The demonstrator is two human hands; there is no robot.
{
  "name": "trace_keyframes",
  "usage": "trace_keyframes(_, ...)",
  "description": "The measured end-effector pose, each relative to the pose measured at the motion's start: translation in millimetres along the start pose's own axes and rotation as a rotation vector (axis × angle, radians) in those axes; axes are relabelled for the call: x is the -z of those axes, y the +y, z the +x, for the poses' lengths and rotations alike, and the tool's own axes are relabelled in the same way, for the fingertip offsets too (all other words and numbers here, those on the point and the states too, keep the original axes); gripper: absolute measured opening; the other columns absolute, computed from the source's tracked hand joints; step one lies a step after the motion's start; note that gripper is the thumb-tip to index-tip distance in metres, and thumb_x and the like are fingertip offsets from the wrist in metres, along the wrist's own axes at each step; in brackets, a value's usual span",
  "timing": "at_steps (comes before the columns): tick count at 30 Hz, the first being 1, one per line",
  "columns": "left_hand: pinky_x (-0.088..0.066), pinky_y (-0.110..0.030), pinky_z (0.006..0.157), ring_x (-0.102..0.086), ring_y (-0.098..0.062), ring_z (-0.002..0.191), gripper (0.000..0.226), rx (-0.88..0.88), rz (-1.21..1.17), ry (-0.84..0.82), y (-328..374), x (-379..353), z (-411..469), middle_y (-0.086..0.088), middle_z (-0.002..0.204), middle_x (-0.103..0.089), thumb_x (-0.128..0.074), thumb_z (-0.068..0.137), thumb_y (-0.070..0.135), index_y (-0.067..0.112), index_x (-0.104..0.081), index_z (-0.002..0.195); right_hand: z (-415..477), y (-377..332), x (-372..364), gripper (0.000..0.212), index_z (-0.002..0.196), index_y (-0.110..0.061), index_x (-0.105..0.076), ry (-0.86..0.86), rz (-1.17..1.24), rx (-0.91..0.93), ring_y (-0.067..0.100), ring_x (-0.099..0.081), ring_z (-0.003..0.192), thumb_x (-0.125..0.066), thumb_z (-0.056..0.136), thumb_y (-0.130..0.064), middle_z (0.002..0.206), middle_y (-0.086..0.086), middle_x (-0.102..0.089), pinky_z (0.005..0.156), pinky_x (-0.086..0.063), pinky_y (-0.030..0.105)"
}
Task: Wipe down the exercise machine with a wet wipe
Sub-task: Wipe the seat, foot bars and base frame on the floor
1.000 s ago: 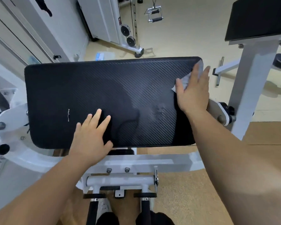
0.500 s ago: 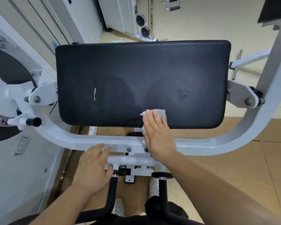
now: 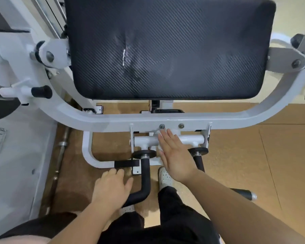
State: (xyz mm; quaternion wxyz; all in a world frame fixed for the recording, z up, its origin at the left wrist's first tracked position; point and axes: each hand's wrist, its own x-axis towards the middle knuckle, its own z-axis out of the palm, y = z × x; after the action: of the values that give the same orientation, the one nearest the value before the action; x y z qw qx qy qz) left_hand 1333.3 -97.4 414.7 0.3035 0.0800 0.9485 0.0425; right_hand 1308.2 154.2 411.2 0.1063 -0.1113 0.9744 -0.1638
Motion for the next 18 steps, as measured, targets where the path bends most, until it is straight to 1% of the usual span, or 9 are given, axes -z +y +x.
trace_keyframes(2, -0.047, -0.037, 0.090, -0.052, -0.019, 0.110, 0.049, 0.005, -0.043, -0.020, -1.1, -14.0, -4.0, 0.004, 0.114, -0.055, -0.028, 0.101, 0.061, 0.028, -0.056, 0.124, 10.7, -10.4, -6.8, 0.060, 0.159, -0.004, -0.030, -0.071, -0.029, 0.045, 0.031, -0.017, 0.157, -0.021, 0.109, -0.036, 0.167, 0.015, -0.024, 0.128, -0.018, 0.048)
trace_keyframes(3, -0.047, -0.037, 0.088, -0.053, -0.018, 0.107, 0.049, -0.001, -0.055, -0.006, -0.7, -19.6, -6.0, 0.004, 0.111, -0.056, -0.027, 0.100, 0.062, 0.029, -0.057, 0.121, 16.9, -15.7, -9.9, 0.063, 0.160, -0.005, -0.027, -0.116, -0.041, 0.054, 0.030, -0.014, 0.158, -0.017, 0.108, -0.039, 0.169, 0.014, -0.021, 0.128, -0.016, 0.048)
trace_keyframes(6, -0.046, -0.035, 0.078, -0.054, -0.016, 0.091, 0.040, -0.019, -0.048, 0.119, 0.1, -26.9, -6.9, 0.008, 0.090, -0.050, -0.033, 0.098, 0.061, 0.030, -0.059, 0.104, 36.4, -29.5, -20.4, 0.071, 0.165, -0.012, -0.007, -0.257, -0.015, 0.002, 0.022, 0.007, 0.159, -0.016, 0.107, -0.052, 0.173, 0.006, 0.000, 0.129, 0.004, 0.040)
trace_keyframes(8, -0.040, -0.034, 0.067, -0.047, -0.015, 0.076, 0.031, -0.054, -0.038, 0.201, -0.5, -32.2, -5.4, 0.010, 0.078, -0.042, -0.043, 0.095, 0.057, 0.030, -0.055, 0.086, 47.7, -34.7, -27.4, 0.079, 0.165, -0.013, -0.007, -0.257, 0.035, -0.036, 0.020, 0.009, 0.159, -0.017, 0.104, -0.062, 0.173, 0.005, 0.000, 0.129, 0.007, 0.041)
trace_keyframes(10, -0.034, -0.033, 0.061, -0.037, -0.014, 0.067, 0.030, -0.094, -0.031, 0.290, -1.3, -38.1, -4.4, 0.011, 0.070, -0.036, -0.052, 0.092, 0.052, 0.030, -0.045, 0.073, 54.2, -36.5, -31.7, 0.087, 0.165, -0.014, -0.009, -0.252, 0.065, -0.022, 0.020, 0.008, 0.159, -0.011, 0.097, -0.069, 0.173, 0.005, -0.002, 0.128, 0.008, 0.041)
trace_keyframes(12, -0.034, -0.032, 0.058, -0.037, -0.013, 0.064, 0.033, -0.097, -0.036, 0.321, -2.4, -42.1, -5.3, 0.011, 0.067, -0.035, -0.053, 0.090, 0.049, 0.029, -0.038, 0.069, 52.6, -28.8, -29.7, 0.088, 0.165, -0.015, -0.007, -0.274, 0.057, 0.040, 0.018, 0.010, 0.159, -0.010, 0.097, -0.070, 0.173, 0.004, 0.001, 0.128, 0.010, 0.039)
trace_keyframes(14, -0.038, -0.031, 0.055, -0.040, -0.014, 0.063, 0.033, -0.081, -0.039, 0.344, -2.1, -43.6, -6.8, 0.010, 0.066, -0.037, -0.050, 0.090, 0.048, 0.028, -0.037, 0.067, 42.6, -8.9, -24.6, 0.087, 0.165, -0.016, -0.002, -0.286, 0.007, 0.076, 0.016, 0.013, 0.158, -0.009, 0.098, -0.070, 0.173, 0.003, 0.004, 0.127, 0.011, 0.037)
trace_keyframes(16, -0.039, -0.029, 0.050, -0.042, -0.015, 0.062, 0.033, -0.067, -0.051, 0.372, -0.9, -43.0, -7.4, 0.008, 0.066, -0.039, -0.045, 0.089, 0.048, 0.026, -0.037, 0.067, 28.0, 16.7, -20.7, 0.093, 0.165, -0.016, 0.003, -0.259, -0.067, 0.025, 0.019, 0.012, 0.159, 0.000, 0.094, -0.076, 0.173, 0.006, 0.004, 0.128, 0.011, 0.038)
trace_keyframes(18, -0.035, -0.027, 0.046, -0.040, -0.015, 0.060, 0.032, -0.065, -0.068, 0.394, 1.0, -42.9, -9.1, 0.007, 0.064, -0.038, -0.042, 0.088, 0.048, 0.024, -0.037, 0.067, 17.8, 31.1, -17.4, 0.101, 0.165, -0.014, 0.001, -0.214, -0.090, -0.094, 0.022, 0.009, 0.159, 0.008, 0.089, -0.079, 0.173, 0.009, 0.001, 0.128, 0.010, 0.040)
